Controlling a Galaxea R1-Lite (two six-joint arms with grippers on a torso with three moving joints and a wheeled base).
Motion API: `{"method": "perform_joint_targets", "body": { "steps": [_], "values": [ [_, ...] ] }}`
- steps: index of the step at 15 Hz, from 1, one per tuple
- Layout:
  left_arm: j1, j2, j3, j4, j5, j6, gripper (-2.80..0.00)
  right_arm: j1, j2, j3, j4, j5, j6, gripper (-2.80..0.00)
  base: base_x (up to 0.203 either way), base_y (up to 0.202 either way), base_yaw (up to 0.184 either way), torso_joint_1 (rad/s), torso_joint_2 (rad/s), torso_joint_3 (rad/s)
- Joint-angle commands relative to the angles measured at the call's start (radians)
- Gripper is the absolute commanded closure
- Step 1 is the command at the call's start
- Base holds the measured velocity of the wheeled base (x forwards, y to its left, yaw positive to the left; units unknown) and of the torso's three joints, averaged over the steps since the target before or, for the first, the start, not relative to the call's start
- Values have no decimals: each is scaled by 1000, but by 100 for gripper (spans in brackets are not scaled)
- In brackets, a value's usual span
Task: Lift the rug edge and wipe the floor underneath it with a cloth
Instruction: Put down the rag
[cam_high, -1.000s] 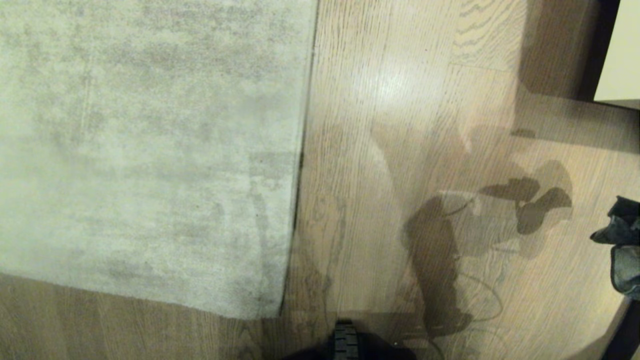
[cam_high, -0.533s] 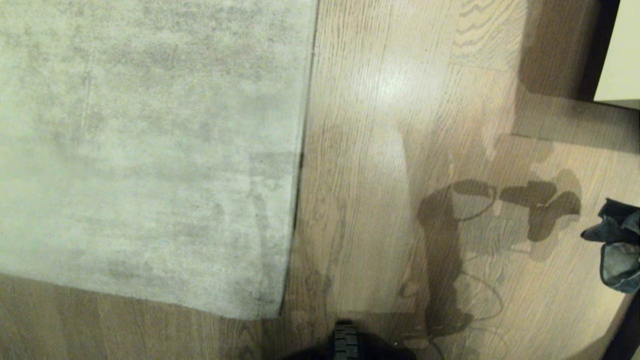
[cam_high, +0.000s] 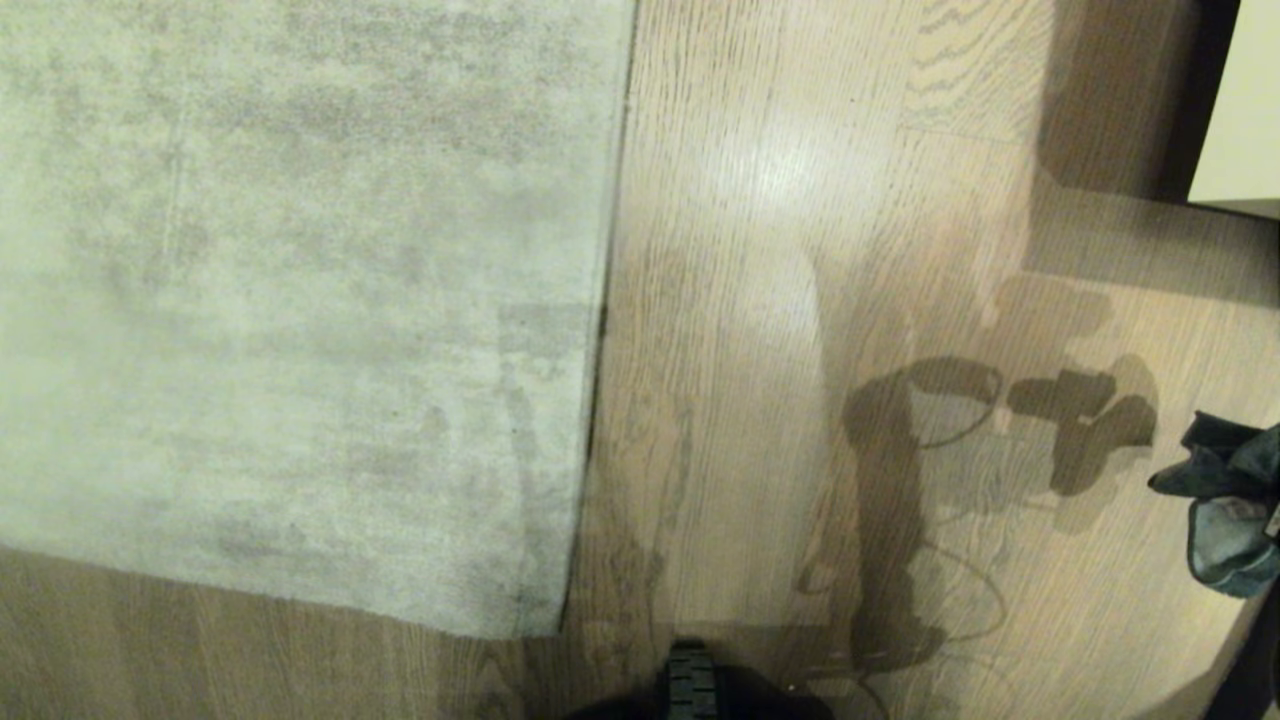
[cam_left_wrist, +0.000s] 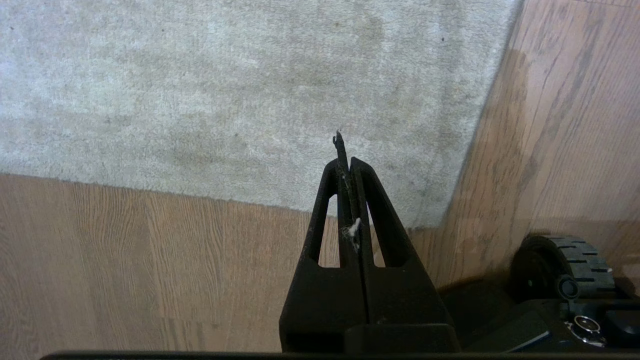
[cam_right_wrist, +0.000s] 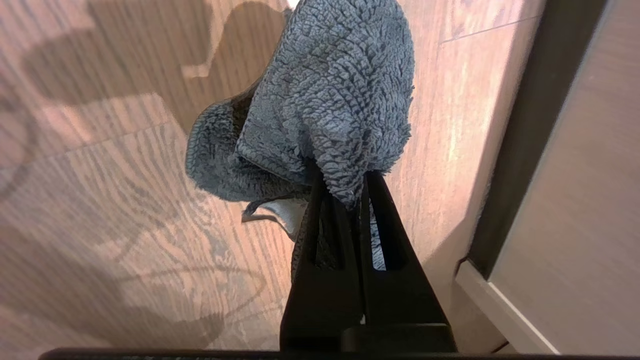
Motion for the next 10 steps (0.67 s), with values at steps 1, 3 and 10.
{"method": "perform_joint_targets", "body": {
  "steps": [1,3,10],
  "values": [
    [0,1,0,-1,1,0,0,0,1,1,-5,10,-1,-280,0,0,0,0,0,0],
    [0,1,0,-1,1,0,0,0,1,3,-5,10,1,-280,0,0,0,0,0,0],
    [0,1,0,-1,1,0,0,0,1,4,-5,12,5,-280,0,0,0,0,0,0]
  ]
}}
